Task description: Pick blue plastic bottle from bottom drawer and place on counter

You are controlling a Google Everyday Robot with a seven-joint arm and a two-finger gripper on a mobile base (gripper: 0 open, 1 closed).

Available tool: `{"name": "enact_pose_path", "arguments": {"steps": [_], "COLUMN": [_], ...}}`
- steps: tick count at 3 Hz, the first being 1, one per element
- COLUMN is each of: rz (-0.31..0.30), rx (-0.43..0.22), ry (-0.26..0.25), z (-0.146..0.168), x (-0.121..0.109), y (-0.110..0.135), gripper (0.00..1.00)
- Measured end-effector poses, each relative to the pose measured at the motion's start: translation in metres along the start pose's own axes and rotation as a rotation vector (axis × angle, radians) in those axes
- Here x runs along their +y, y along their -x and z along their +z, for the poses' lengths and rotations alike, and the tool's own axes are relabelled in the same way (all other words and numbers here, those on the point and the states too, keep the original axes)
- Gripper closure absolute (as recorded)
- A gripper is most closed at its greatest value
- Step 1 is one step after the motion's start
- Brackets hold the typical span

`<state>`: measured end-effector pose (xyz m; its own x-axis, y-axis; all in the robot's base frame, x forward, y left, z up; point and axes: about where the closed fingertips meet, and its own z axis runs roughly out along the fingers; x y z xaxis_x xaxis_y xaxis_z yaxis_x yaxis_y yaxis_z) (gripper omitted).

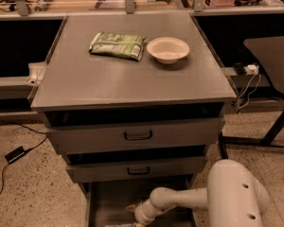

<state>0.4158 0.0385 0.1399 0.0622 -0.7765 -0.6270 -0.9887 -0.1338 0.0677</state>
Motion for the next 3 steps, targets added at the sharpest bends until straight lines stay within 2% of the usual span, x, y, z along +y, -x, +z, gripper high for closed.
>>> {"name": "enact_pose_path", "arguments": {"steps": [1,3], "rz": [0.004,-0.04], "rx": [-0.009,-0.03], "ry": [0.024,0.022], "z": [0.0118,0.021], "x": [0.007,0.0111], "y": [-0.0134,-0.0169], "gripper": [0.24,0.71]}}
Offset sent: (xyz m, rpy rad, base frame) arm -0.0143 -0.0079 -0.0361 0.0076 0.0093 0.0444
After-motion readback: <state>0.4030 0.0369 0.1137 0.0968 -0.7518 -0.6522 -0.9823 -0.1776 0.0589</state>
